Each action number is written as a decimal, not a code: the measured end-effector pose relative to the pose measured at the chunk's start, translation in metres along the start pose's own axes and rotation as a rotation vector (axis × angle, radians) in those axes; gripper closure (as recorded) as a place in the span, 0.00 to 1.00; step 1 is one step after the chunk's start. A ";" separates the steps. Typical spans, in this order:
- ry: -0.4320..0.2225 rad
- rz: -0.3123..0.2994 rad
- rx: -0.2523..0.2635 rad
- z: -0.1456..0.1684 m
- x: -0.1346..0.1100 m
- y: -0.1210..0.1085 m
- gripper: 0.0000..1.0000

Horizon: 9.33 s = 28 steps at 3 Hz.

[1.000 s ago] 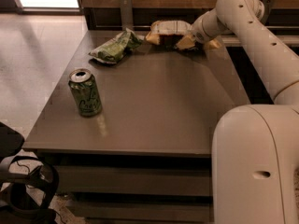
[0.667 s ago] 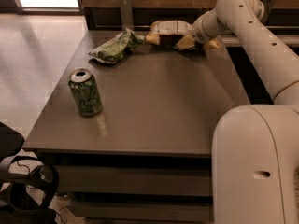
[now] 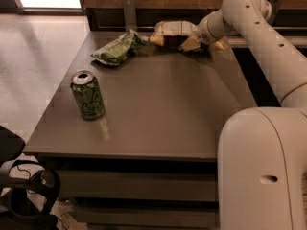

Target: Move brown chip bag near green can

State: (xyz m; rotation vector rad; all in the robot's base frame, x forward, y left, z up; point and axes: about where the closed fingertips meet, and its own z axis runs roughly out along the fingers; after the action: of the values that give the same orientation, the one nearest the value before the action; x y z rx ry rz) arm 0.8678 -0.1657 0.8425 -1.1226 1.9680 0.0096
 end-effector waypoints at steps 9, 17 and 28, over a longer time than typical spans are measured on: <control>0.000 -0.001 0.000 0.000 -0.001 0.000 1.00; 0.000 -0.002 0.001 0.000 -0.001 0.000 1.00; -0.274 -0.223 0.068 -0.309 -0.054 0.077 1.00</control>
Offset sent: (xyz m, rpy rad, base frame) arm -0.0917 -0.0707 0.1625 0.0202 -0.3134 -0.0444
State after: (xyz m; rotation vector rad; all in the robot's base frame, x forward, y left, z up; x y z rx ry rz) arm 0.6210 -0.2013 1.0478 -1.2210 1.5844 -0.0206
